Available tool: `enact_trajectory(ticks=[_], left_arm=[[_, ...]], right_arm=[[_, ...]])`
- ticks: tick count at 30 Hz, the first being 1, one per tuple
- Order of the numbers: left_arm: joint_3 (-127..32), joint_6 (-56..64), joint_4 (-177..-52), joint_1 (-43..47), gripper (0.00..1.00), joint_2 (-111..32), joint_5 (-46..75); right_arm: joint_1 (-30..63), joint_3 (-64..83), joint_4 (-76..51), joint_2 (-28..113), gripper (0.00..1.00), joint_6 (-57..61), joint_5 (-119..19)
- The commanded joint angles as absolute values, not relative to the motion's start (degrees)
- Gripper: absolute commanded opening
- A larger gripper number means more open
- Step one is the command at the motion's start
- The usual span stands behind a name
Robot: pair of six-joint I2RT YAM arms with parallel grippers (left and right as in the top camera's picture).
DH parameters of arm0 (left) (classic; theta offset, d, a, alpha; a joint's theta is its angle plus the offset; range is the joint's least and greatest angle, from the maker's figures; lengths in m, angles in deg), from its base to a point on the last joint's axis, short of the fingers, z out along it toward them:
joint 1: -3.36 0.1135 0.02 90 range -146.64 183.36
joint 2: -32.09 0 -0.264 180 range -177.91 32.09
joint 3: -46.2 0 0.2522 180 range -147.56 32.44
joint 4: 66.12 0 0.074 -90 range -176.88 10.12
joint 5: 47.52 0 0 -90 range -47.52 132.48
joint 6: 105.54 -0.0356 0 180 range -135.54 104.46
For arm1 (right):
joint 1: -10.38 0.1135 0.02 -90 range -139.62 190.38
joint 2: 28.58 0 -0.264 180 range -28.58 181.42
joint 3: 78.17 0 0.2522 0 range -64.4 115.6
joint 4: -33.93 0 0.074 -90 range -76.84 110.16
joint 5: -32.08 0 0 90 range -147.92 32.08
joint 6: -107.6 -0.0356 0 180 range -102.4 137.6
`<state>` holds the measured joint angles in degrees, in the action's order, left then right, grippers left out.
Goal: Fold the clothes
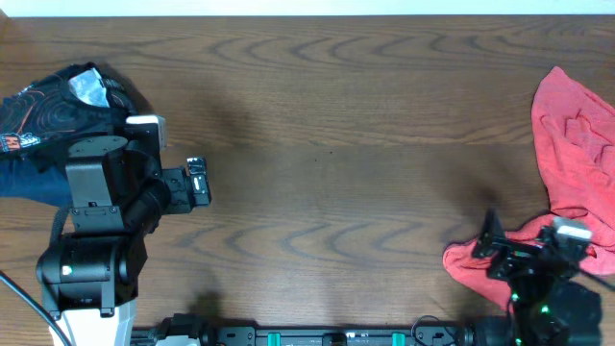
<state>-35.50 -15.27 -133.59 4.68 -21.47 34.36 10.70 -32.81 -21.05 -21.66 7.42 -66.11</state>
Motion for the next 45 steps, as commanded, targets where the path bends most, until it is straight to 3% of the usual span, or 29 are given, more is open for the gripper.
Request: enact_trajectory(ticks=[1,11,15,45], left_arm=[[-35.39,-14.35,-133.61,4.61,0.98,-21.49,35.06],[-35.39,-14.35,-133.61,4.61,0.98,-21.49,35.06],[-35.39,-14.35,-133.61,4.61,0.98,-21.51,35.06],[-35.37,-15.53,-135.16,4.55,0.98,-18.94,36.11]], right_arm=[[10.65,-42.03,-13.44,-26.53,0.99,9.78,-63.66],[10.54,-63.30,20.72,-28.26,0.99,13.43,-60.86],[10.57,-64.09,15.93,-28.17,0.99,13.39,-60.03],[10.57,-64.09,16.11,-27.93,0.99,13.41,-60.01]])
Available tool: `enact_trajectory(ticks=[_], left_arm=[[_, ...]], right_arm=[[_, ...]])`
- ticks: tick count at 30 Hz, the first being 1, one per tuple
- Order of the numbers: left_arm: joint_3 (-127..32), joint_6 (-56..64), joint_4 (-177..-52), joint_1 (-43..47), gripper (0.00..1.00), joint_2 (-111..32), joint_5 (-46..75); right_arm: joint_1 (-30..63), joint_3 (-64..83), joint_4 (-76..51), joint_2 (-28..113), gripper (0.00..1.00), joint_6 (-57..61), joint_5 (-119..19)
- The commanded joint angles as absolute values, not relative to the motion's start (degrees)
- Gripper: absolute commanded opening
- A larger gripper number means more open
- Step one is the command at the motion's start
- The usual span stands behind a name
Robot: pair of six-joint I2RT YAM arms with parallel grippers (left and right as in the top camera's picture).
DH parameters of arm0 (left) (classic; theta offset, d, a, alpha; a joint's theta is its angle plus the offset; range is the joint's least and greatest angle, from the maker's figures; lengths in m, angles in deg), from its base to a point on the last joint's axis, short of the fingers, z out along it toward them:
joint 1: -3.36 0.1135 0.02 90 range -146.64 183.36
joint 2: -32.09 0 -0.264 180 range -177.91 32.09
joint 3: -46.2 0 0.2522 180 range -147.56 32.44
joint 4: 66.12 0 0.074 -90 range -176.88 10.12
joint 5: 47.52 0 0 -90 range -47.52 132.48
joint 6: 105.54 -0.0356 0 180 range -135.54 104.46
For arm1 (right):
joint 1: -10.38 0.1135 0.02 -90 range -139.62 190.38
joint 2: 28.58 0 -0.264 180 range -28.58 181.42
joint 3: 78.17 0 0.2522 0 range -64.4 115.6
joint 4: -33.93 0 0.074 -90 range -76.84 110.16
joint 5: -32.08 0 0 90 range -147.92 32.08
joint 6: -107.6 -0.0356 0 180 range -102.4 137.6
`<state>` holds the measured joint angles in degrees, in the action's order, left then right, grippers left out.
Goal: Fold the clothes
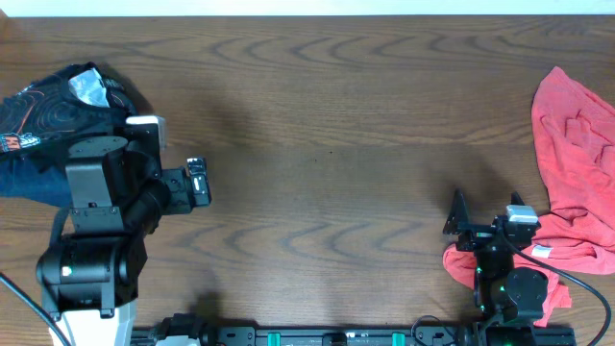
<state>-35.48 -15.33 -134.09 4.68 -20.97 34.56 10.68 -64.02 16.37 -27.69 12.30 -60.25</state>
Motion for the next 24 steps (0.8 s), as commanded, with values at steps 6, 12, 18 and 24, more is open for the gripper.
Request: enact_trajectory(ticks=[6,12,18,24], left_arm=[[-31.26,-15.49,-137.83,3.30,0.98,-12.14,36.09],[-16.16,-15.49,-131.60,3.26,0.98,-0.86,36.11],[1.94,-15.47,-117.63,3.26,0.98,12.87,36.09],[14.95,-15.47,-105.63,3.26,0.98,25.02,36.09]], right_arm=[[10.57,-64.09,16.09,-27.93,0.99,13.41,-60.03],[10.57,-64.09,16.11,-27.93,0.99,13.41,-60.01],[10.57,-64.09,16.11,-27.93,0.99,13.41,-60.01],[10.57,-64.09,16.11,-27.93,0.99,13.41,-60.01]])
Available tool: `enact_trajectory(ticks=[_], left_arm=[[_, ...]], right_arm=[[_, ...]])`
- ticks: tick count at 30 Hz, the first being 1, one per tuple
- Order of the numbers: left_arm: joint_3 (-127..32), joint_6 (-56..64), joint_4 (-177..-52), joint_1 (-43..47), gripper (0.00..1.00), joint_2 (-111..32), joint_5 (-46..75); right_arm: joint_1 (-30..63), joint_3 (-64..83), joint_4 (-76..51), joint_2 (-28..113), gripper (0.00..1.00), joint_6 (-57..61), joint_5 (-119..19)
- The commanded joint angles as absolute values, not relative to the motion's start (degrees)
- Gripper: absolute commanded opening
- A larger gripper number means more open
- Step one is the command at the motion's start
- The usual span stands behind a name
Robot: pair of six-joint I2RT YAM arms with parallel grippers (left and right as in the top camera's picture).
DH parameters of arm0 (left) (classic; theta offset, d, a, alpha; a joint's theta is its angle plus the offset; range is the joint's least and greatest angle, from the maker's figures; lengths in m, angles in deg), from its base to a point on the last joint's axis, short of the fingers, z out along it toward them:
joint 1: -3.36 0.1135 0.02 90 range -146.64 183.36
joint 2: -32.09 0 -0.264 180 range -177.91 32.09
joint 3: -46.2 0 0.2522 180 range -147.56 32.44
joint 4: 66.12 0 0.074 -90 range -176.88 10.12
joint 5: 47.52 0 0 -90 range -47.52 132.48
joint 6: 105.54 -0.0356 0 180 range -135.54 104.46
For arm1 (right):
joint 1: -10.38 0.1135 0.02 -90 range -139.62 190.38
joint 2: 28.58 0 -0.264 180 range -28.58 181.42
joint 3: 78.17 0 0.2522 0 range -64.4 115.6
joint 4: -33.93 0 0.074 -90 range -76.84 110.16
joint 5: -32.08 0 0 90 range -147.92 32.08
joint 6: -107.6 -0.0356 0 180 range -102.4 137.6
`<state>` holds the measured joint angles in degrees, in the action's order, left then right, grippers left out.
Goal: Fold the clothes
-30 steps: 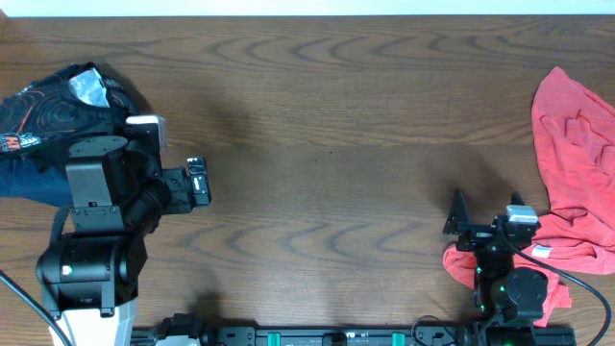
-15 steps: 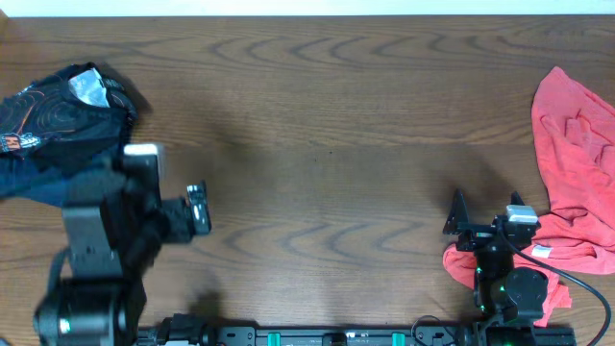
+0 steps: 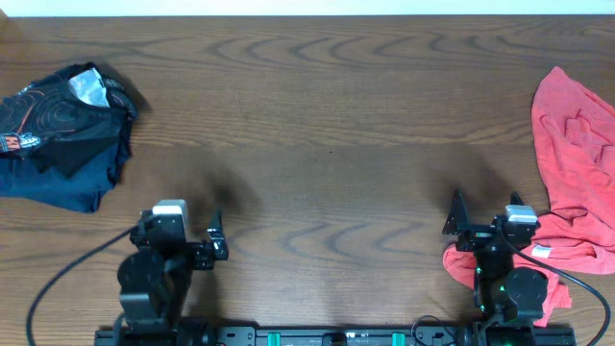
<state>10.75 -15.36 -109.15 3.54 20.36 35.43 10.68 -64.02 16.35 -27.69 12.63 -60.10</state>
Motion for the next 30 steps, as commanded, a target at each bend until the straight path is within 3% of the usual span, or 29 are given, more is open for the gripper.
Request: enact_trajectory(ticks=[1,12,30], left_arm=[[16.26,-15.49,-103.86,3.26,0.98,26.18,36.11],[32.23,-19.86,-74.03,3.26,0.98,32.01,36.07],[32.21,-20.01,-75.23,3.28,0.98,31.86,36.09]], right_arm=[[10.57,-64.09,16.11,-27.93,0.99,13.41,-60.01],[10.57,-64.09,16.11,-27.93,0.99,13.41,-60.01],[10.57,-64.09,16.11,-27.93,0.99,13.41,-60.01]])
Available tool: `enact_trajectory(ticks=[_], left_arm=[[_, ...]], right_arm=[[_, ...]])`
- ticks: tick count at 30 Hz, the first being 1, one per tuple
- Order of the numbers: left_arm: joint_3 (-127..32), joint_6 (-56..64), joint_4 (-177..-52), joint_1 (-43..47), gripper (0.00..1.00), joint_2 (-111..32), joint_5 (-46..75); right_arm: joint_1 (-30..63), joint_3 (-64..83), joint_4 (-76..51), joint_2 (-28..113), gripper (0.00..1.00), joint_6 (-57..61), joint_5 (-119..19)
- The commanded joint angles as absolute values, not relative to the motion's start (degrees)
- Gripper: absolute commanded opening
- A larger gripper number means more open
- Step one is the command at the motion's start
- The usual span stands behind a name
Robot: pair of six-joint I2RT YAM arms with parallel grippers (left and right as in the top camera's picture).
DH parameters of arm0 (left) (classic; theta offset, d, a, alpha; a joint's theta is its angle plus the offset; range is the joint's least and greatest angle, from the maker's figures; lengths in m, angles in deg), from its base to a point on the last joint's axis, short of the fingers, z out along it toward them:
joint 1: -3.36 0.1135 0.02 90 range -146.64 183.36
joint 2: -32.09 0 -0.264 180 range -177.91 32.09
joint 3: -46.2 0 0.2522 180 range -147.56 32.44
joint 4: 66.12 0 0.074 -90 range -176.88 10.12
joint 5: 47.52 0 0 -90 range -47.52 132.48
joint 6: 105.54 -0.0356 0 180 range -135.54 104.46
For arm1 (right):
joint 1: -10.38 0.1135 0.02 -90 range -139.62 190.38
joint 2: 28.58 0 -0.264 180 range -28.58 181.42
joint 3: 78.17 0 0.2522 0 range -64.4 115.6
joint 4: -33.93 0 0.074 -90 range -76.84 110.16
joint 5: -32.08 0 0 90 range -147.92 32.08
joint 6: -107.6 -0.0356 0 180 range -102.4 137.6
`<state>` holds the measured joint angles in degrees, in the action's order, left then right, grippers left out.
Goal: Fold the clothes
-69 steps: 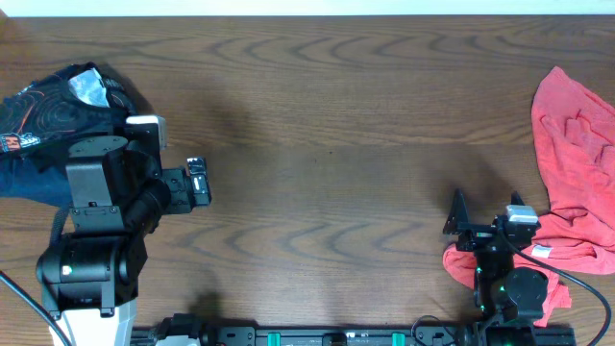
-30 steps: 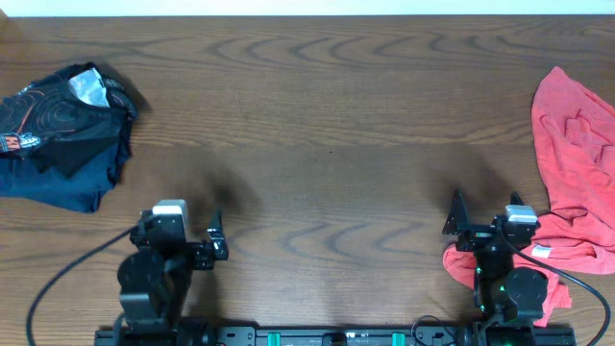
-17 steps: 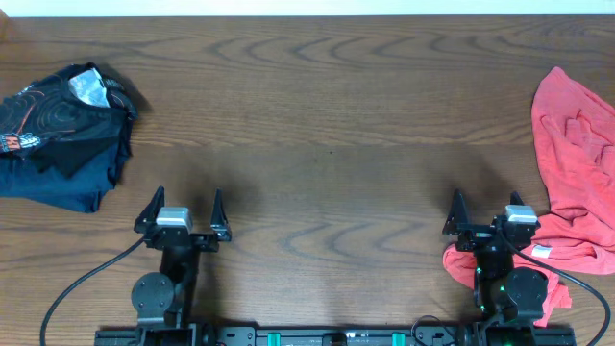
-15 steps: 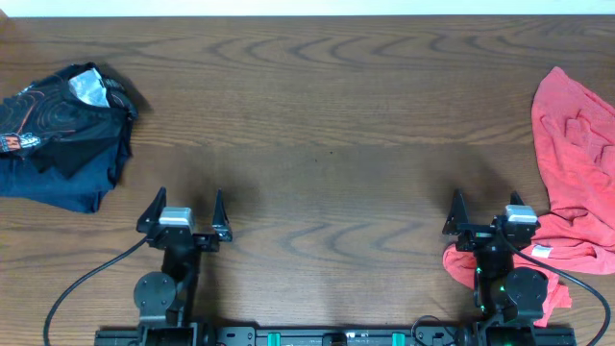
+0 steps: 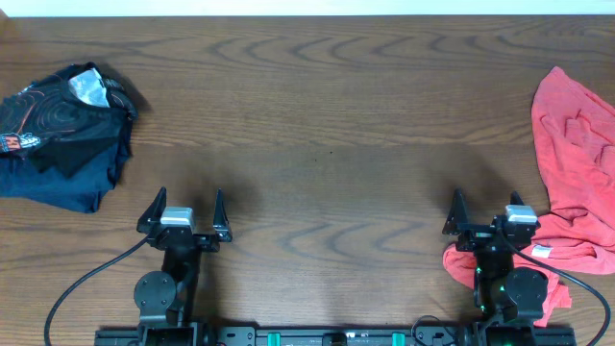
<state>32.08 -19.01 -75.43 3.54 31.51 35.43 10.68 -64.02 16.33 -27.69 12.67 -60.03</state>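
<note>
A dark navy and black garment [image 5: 60, 135] lies crumpled at the far left of the table. A red garment [image 5: 575, 159] is spread loosely at the right edge, and its lower corner [image 5: 459, 259] runs under my right arm. My left gripper [image 5: 185, 210] sits near the front edge, open and empty, well clear of the dark garment. My right gripper [image 5: 483, 213] also sits near the front edge with its fingers spread and nothing between them, just above the red garment's corner.
The brown wooden table [image 5: 327, 144] stretches between the two garments. A white tag [image 5: 543, 252] shows on the red cloth beside my right arm. Cables run from both arm bases along the front edge.
My left gripper, which was turned sideways near the front edge, now faces up the table with both fingers spread. The right arm and both garments are unchanged.
At first my left arm reached over the edge of the dark garment and my right gripper was on the red garment's lower corner. Then the right arm was back at the front edge, with a white tag showing. Later the left arm was back too, uncovering the dark garment.
</note>
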Motion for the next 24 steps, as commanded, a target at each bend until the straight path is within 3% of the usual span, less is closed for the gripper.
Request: enact_trajectory(ticks=[1,9,24], left_arm=[[32.21,-20.01,-75.45,3.28,0.98,31.86,36.09],[32.21,-20.01,-83.69,3.26,0.98,31.86,36.13],[32.19,-19.99,-83.32,3.28,0.98,31.38,36.11]], right_arm=[[10.57,-64.09,16.11,-27.93,0.99,13.39,-60.01],[10.57,-64.09,16.11,-27.93,0.99,13.41,-60.01],[10.57,-64.09,16.09,-27.93,0.99,13.41,-60.01]])
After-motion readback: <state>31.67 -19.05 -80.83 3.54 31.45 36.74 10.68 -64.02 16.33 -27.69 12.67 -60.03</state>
